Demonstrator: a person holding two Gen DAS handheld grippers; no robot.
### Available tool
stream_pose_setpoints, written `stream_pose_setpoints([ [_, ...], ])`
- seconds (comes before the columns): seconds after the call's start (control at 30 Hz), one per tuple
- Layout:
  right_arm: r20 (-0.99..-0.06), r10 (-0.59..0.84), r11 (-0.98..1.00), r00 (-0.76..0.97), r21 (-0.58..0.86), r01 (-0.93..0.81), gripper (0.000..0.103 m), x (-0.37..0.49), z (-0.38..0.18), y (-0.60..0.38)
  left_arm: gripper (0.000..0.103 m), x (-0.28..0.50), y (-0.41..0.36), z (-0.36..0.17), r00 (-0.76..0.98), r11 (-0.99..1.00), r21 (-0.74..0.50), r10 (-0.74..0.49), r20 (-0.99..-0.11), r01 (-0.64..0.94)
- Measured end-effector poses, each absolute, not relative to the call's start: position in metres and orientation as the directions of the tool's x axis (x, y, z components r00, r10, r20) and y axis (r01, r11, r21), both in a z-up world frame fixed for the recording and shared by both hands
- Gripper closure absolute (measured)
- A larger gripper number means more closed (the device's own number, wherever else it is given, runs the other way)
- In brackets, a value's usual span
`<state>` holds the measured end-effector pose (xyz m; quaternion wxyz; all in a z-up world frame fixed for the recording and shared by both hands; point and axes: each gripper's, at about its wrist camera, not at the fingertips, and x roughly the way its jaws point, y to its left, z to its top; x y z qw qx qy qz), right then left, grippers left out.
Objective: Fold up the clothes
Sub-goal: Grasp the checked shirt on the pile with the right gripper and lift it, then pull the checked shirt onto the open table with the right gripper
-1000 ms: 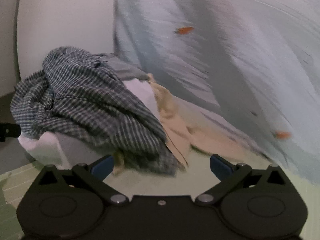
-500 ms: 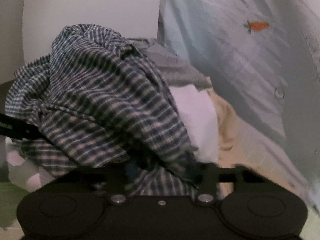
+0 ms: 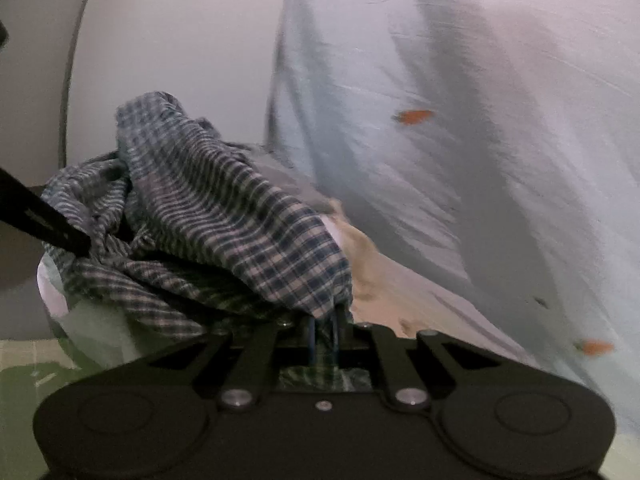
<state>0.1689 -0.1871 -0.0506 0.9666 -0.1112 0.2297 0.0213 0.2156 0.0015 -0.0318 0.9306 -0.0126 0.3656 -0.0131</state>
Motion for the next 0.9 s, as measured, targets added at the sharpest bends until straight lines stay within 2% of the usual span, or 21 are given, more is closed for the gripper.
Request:
stream_pose_setpoints([
  [0.13, -0.452, -0.124, 0.984, 0.883, -0.167, 0.053, 0.096, 0.105, -0.050, -0.233, 0.103, 0.153, -0.042, -0.016, 0.743, 0.991, -0.043, -0.123, -0.658, 0.126],
  [0.3, -0.477, -0.327, 0.945, 0.815, -0.168, 0.281, 0.096, 0.008, -0.050, -0.315, 0.103, 0.072, -0.114, -0.014, 0.692, 0.960, -0.069, -0.244, -0.679, 0.271],
  [0.47, -0.533, -0.537, 0.831, 0.654, -0.202, 0.519, 0.095, -0.095, -0.057, -0.425, 0.103, -0.014, -0.195, -0.015, 0.595, 0.899, -0.080, -0.349, -0.724, 0.430],
  [0.6, -0.609, -0.645, 0.711, 0.461, -0.257, 0.655, 0.093, -0.166, -0.076, -0.500, 0.103, -0.067, -0.237, -0.022, 0.546, 0.872, -0.073, -0.365, -0.754, 0.484],
  [0.7, -0.665, -0.644, 0.662, 0.378, -0.238, 0.711, 0.078, -0.206, -0.090, -0.531, 0.099, -0.095, -0.240, -0.036, 0.523, 0.877, -0.069, -0.345, -0.779, 0.475],
  [0.77, -0.667, -0.649, 0.647, 0.365, -0.232, 0.726, 0.058, -0.225, -0.095, -0.537, 0.099, -0.116, -0.240, -0.041, 0.520, 0.891, -0.065, -0.320, -0.792, 0.449],
  [0.9, -0.672, -0.611, 0.683, 0.417, -0.182, 0.707, 0.053, -0.235, -0.098, -0.524, 0.091, -0.101, -0.236, -0.042, 0.516, 0.922, -0.067, -0.273, -0.812, 0.381],
])
